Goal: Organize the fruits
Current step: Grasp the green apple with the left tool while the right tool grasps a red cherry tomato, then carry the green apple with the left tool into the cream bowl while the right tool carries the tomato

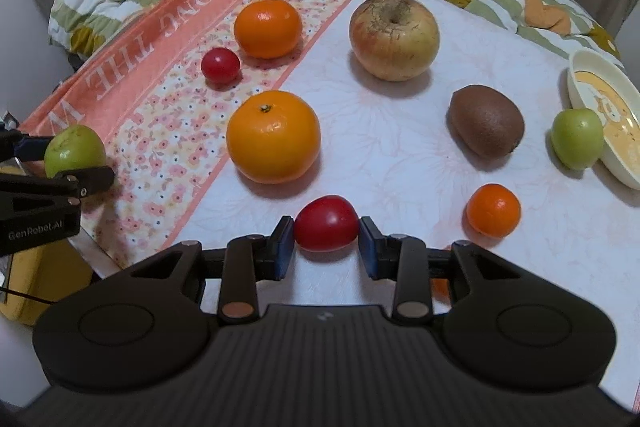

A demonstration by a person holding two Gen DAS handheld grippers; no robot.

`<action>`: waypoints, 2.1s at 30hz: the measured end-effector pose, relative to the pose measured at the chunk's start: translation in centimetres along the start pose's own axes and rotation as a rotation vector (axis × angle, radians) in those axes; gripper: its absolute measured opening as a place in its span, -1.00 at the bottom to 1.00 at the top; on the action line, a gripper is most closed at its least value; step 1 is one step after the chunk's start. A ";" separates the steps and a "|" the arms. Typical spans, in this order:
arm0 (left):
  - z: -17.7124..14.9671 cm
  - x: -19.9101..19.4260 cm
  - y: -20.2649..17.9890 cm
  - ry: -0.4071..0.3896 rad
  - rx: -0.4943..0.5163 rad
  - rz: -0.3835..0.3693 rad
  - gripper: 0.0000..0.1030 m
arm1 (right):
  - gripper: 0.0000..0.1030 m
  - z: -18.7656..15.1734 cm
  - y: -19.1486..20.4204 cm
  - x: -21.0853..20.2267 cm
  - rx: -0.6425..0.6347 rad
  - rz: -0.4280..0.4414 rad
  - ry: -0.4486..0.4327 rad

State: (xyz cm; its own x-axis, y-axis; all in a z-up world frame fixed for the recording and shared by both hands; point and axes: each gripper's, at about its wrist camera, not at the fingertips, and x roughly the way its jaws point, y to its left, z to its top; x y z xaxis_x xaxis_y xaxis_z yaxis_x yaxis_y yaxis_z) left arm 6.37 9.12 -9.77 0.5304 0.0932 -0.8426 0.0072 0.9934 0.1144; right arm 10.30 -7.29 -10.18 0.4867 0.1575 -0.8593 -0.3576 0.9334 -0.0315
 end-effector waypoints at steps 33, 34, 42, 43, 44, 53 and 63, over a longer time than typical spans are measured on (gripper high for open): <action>10.0 -9.7 -15.2 -0.293 0.149 -0.243 0.10 | -0.03 -2.6 -19.0 -15.4 0.284 -0.155 -0.178; 10.5 -9.6 -16.1 -0.295 0.142 -0.241 0.10 | -0.03 -2.5 -20.0 -15.4 0.280 -0.155 -0.178; 15.2 -9.5 -23.1 -0.326 0.116 -0.211 0.10 | -0.03 0.1 -29.0 -15.5 0.212 -0.135 -0.197; 15.8 -9.3 -23.8 -0.328 0.114 -0.210 0.10 | -0.03 0.6 -30.0 -15.3 0.201 -0.133 -0.200; 16.5 -9.0 -24.5 -0.329 0.112 -0.210 0.10 | -0.03 1.2 -31.0 -15.0 0.194 -0.132 -0.201; 23.0 -3.9 -30.3 -0.299 0.199 -0.242 0.10 | -0.03 5.6 -37.7 -10.7 0.208 -0.093 -0.195; 27.1 5.0 -35.6 -0.213 0.370 -0.303 0.10 | -0.03 7.6 -41.9 -4.4 0.294 -0.084 -0.117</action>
State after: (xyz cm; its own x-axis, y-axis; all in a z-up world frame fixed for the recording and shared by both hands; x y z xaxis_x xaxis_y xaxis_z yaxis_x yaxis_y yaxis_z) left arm 31.73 -27.58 -3.76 0.6187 -0.2485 -0.7453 0.4653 0.8803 0.0928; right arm 29.19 -44.67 -1.24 0.5989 0.0961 -0.7950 -0.0753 0.9951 0.0635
